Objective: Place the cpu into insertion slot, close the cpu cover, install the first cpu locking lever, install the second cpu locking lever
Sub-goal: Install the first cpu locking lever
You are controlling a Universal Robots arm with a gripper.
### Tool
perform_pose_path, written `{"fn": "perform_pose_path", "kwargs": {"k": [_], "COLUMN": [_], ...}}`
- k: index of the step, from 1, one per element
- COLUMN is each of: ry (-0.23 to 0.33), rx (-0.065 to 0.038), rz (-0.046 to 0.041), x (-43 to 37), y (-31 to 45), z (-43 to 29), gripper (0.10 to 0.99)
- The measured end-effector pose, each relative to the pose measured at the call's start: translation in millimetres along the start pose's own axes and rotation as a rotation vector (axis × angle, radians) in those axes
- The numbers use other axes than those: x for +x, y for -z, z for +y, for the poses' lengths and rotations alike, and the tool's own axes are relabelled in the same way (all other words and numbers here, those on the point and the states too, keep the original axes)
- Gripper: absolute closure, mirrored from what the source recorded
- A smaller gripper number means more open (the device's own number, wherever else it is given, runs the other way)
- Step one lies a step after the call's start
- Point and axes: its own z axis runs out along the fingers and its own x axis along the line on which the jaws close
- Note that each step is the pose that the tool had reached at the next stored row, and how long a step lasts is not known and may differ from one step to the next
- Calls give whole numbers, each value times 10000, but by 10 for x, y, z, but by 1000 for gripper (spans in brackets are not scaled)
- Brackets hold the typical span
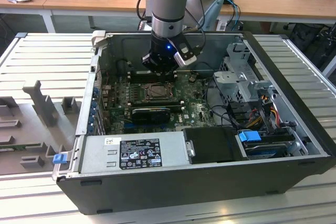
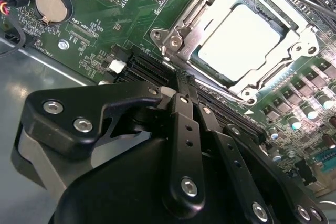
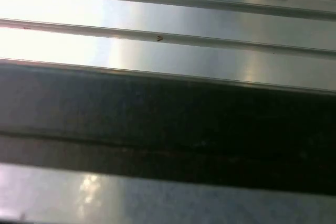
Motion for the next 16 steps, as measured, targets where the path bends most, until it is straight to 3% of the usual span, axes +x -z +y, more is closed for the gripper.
{"fn": "perform_pose_path", "kwargs": {"k": [16], "ry": [0], "rx": [52], "rz": [2], "x": [-9], "y": [-10], "z": [-18], "gripper": [980]}}
